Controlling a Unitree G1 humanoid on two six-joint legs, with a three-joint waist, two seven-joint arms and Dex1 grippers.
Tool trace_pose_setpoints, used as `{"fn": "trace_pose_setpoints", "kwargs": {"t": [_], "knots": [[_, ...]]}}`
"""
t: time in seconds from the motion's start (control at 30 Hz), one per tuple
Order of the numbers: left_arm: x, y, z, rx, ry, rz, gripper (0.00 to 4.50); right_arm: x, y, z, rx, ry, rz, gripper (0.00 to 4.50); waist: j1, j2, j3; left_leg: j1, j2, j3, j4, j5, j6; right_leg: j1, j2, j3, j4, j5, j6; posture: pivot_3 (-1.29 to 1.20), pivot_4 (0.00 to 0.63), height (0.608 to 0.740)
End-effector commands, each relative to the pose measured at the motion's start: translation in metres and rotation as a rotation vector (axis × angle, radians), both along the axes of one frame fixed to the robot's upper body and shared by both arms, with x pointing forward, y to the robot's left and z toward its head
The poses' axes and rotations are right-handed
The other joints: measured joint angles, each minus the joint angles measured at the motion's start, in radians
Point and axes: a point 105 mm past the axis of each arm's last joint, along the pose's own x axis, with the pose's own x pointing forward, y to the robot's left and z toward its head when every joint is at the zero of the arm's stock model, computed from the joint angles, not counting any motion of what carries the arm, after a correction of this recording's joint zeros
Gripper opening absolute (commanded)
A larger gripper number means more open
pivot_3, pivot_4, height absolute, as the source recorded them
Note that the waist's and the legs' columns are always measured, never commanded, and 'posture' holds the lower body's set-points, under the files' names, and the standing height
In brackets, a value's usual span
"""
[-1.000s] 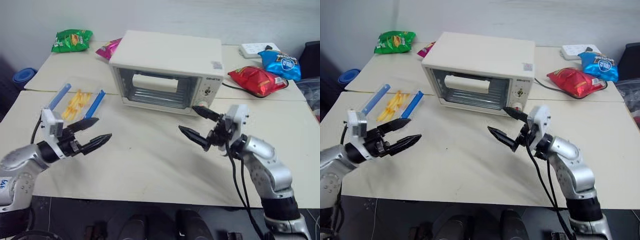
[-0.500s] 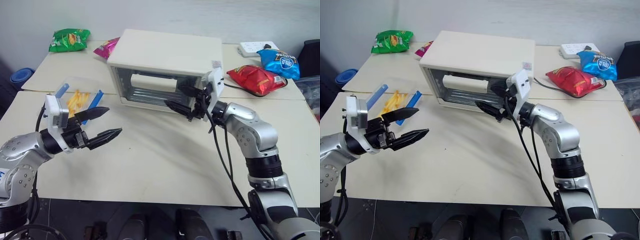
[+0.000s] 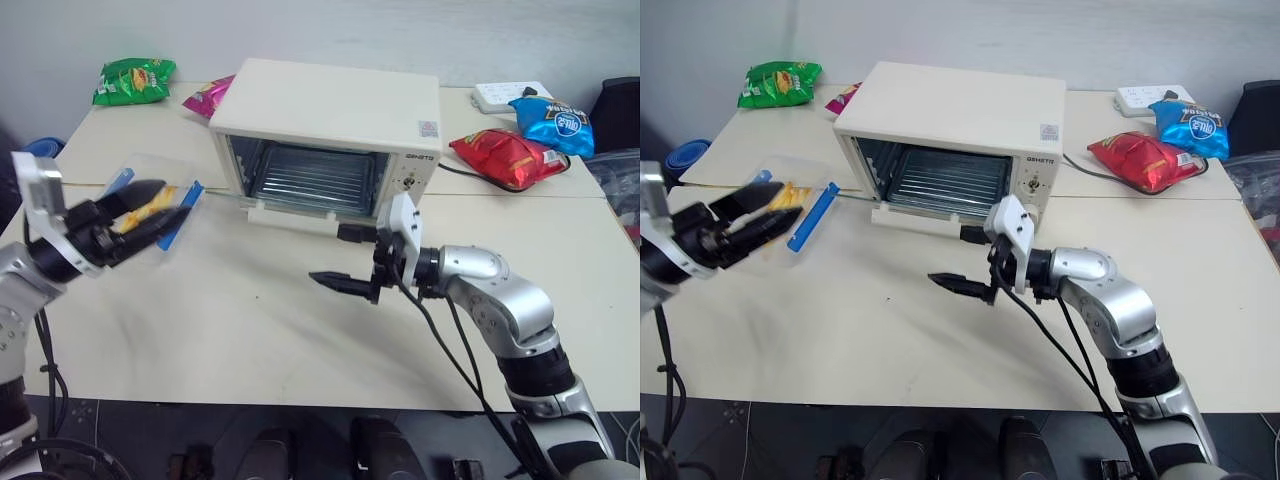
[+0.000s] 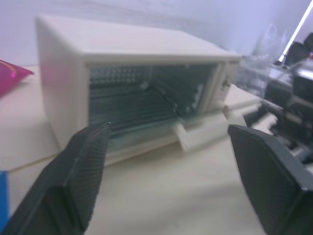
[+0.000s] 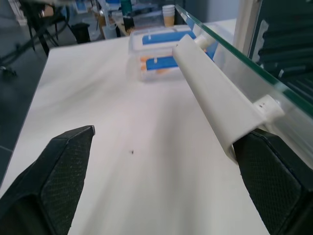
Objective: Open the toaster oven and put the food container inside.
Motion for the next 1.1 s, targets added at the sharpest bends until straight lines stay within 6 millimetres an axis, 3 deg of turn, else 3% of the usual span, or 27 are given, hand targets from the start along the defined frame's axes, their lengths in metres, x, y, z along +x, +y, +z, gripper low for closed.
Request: {"fn": "trace_pose_setpoints", "kwargs": {"t": [0.03, 0.23, 0.33, 0.47, 0.57, 0.73, 0.9, 0.97, 1.03, 1.1], "knots": [[0.014, -0.004, 0.006, 0.02, -0.024, -0.048, 2.69, -0.007, 0.002, -0.005, -0.004, -0.051, 0.037, 4.5, 0.001, 0.0, 0.0, 0.0, -0.001, 0.0, 0.0, 0.0, 0.0, 0.0, 0.0, 0.0, 0.001, 0.0, 0.0, 0.0, 0.15, 0.74], [0.063, -0.035, -0.015, 0.141, -0.037, -0.1, 0.96, 0.003, -0.006, -0.023, -0.005, -0.109, -0.022, 4.5, 0.003, -0.001, 0.0, 0.001, -0.001, 0.0, 0.001, 0.0, 0.0, 0.001, 0.0, -0.001, 0.001, 0.0, 0.0, 0.0, 0.15, 0.74], [0.075, -0.05, -0.03, 0.209, -0.03, -0.141, 0.04, 0.004, -0.01, -0.028, -0.018, -0.134, -0.043, 4.5, 0.001, -0.001, 0.0, 0.0, -0.001, 0.001, 0.002, 0.0, 0.0, 0.001, 0.0, -0.002, 0.002, 0.0, 0.0, 0.0, 0.15, 0.74], [0.073, -0.065, -0.054, 0.329, -0.01, -0.228, 0.04, 0.001, -0.022, -0.036, 0.005, -0.144, -0.097, 4.5, 0.0, -0.002, 0.0, -0.001, -0.002, 0.001, 0.0, 0.0, 0.0, -0.006, 0.001, -0.002, 0.004, 0.0, 0.0, 0.0, 0.15, 0.74], [0.071, -0.064, -0.064, 0.364, -0.002, -0.229, 0.04, -0.011, -0.037, -0.047, 0.008, -0.146, -0.115, 4.5, 0.002, -0.002, 0.0, -0.002, -0.003, 0.001, 0.001, 0.0, 0.0, -0.009, -0.001, -0.002, 0.007, 0.0, 0.0, 0.0, 0.15, 0.74], [0.063, -0.062, -0.09, 0.449, 0.01, -0.2, 0.04, -0.03, -0.087, -0.058, 0.074, -0.064, -0.302, 4.5, 0.008, -0.002, 0.0, -0.002, -0.003, 0.001, 0.003, 0.0, 0.0, -0.008, -0.002, -0.001, 0.007, 0.0, 0.0, 0.0, 0.15, 0.74], [0.052, -0.063, -0.117, 0.458, 0.021, -0.123, 0.04, -0.04, -0.125, -0.049, 0.132, -0.113, -0.43, 4.5, 0.016, -0.002, 0.0, -0.002, -0.003, 0.002, 0.003, 0.0, 0.0, -0.008, -0.001, 0.001, 0.007, 0.0, 0.0, 0.0, 0.15, 0.74], [0.043, -0.061, -0.128, 0.383, 0.022, -0.091, 0.04, -0.039, -0.128, -0.046, 0.142, -0.118, -0.443, 4.5, 0.018, -0.002, 0.0, 0.0, -0.003, 0.003, 0.003, 0.0, 0.0, -0.008, -0.001, 0.002, 0.007, 0.0, 0.0, 0.0, 0.15, 0.74], [0.042, -0.052, -0.125, 0.206, 0.026, -0.003, 0.04, -0.034, -0.127, -0.045, 0.139, -0.121, -0.441, 4.5, 0.018, -0.002, -0.001, 0.002, -0.002, 0.004, 0.002, 0.0, 0.0, -0.007, -0.001, 0.003, 0.006, 0.0, 0.0, 0.0, 0.15, 0.74], [0.042, -0.042, -0.119, 0.138, 0.014, 0.077, 0.04, -0.03, -0.123, -0.042, 0.158, -0.116, -0.425, 4.5, 0.023, -0.003, 0.0, 0.002, -0.002, 0.005, 0.002, 0.0, 0.0, -0.007, -0.001, 0.004, 0.007, 0.0, 0.0, 0.0, 0.15, 0.74]]}}
